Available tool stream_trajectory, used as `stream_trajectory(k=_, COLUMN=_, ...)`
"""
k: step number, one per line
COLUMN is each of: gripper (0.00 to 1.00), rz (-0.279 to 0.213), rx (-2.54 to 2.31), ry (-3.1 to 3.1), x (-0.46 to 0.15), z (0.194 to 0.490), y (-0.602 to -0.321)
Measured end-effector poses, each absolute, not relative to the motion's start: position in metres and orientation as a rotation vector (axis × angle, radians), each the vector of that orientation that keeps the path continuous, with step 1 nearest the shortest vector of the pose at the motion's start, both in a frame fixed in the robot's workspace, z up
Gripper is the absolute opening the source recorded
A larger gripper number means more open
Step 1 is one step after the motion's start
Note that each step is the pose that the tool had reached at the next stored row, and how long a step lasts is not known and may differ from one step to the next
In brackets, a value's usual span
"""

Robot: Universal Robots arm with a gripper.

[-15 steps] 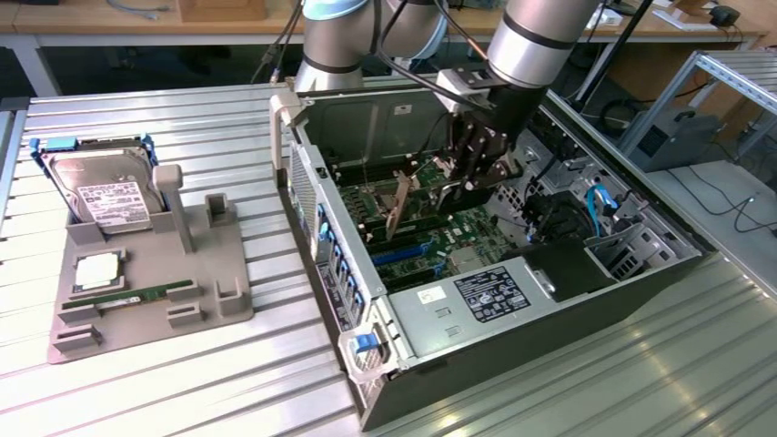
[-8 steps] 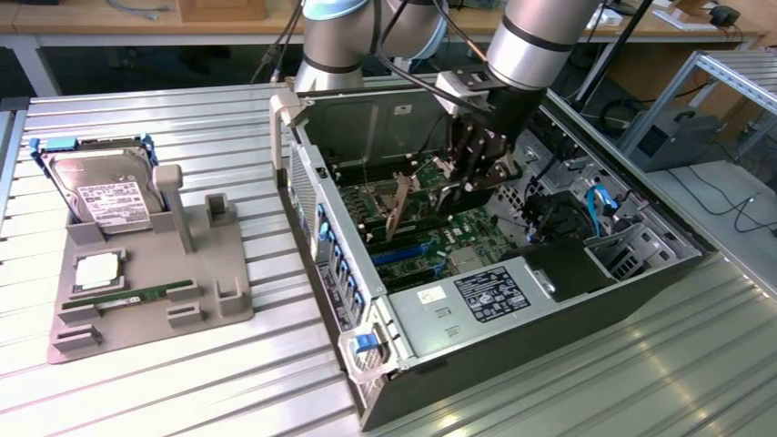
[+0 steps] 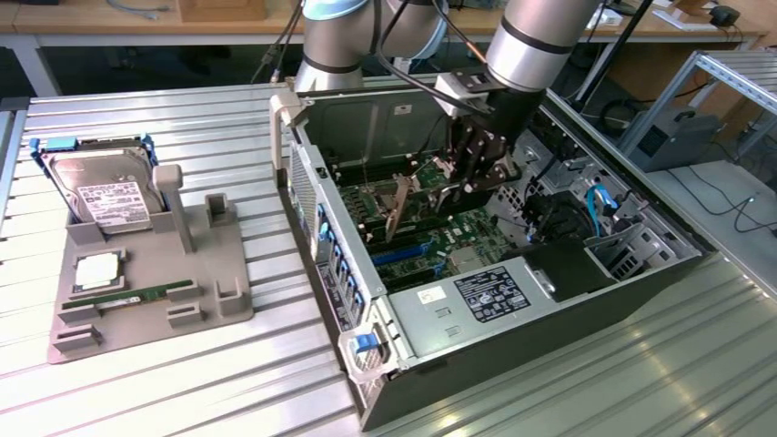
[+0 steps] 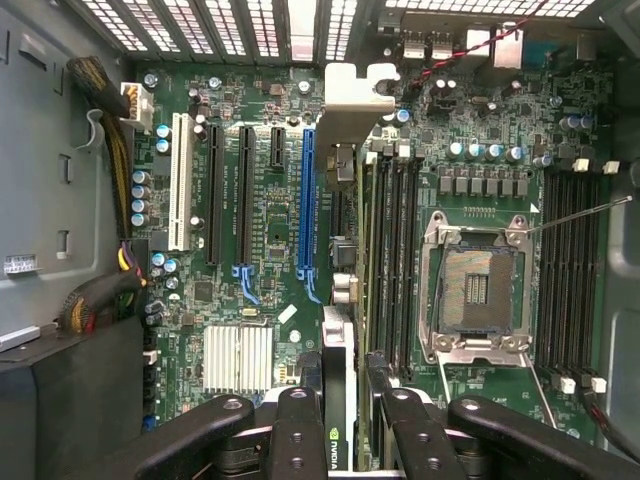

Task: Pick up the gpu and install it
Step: 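Insert the gpu into the slot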

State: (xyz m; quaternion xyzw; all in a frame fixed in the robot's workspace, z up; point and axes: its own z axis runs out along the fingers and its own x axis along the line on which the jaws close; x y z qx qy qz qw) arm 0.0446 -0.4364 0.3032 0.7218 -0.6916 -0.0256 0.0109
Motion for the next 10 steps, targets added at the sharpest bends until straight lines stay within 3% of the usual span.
stream_trajectory(k=10, gripper=0.27, rz=-0.080, rx=2.252, ry=-2.158, x=0.0446, z=0.3029, y=-0.4364)
